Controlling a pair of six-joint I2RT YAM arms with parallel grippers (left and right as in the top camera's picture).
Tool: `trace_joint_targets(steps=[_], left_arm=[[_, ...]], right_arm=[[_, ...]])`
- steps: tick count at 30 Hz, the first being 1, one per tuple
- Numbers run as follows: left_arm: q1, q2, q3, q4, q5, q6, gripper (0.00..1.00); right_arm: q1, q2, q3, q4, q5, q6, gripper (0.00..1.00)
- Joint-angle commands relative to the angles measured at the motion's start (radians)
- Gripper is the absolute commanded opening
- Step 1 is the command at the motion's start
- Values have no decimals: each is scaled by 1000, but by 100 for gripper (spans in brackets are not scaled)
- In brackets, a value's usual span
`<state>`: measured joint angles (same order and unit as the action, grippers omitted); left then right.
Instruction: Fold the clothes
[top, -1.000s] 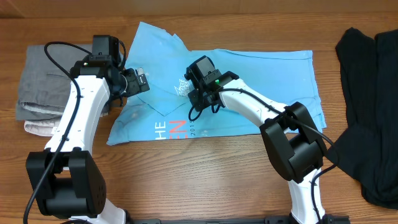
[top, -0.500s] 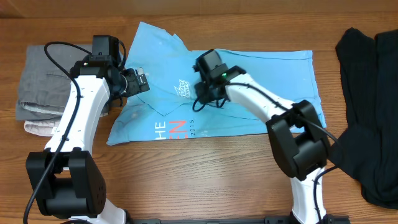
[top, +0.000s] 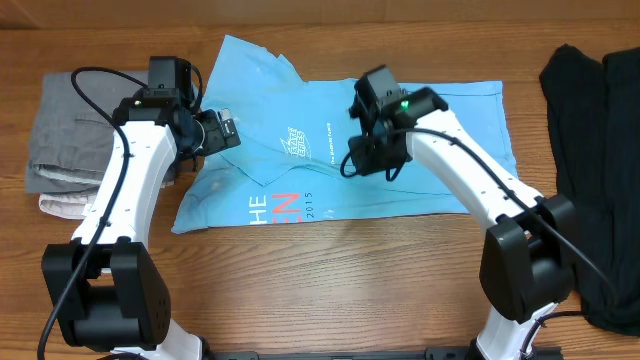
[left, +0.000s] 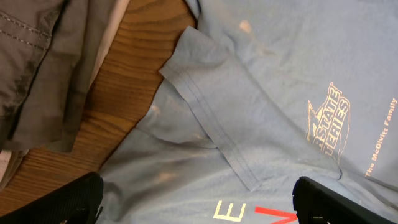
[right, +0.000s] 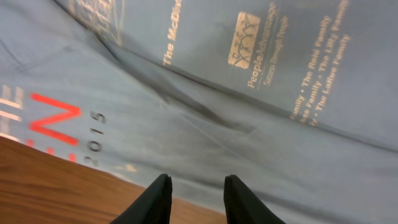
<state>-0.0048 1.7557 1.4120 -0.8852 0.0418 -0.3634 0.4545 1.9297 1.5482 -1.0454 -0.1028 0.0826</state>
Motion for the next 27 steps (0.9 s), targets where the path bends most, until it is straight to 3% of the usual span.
trace_joint_targets(steps=[1, 5, 13, 27], left_arm=[[5, -11, -2, 3, 3, 8, 100], [5, -11, -2, 3, 3, 8, 100], [5, -11, -2, 3, 3, 8, 100], [5, -11, -2, 3, 3, 8, 100]], right_arm=[[5, 13, -98, 71, -61, -195, 32], [5, 13, -194, 196, -85, -346, 34], [5, 13, -278, 366, -70, -433, 34], [4, 35, -293, 396, -55, -476, 34]])
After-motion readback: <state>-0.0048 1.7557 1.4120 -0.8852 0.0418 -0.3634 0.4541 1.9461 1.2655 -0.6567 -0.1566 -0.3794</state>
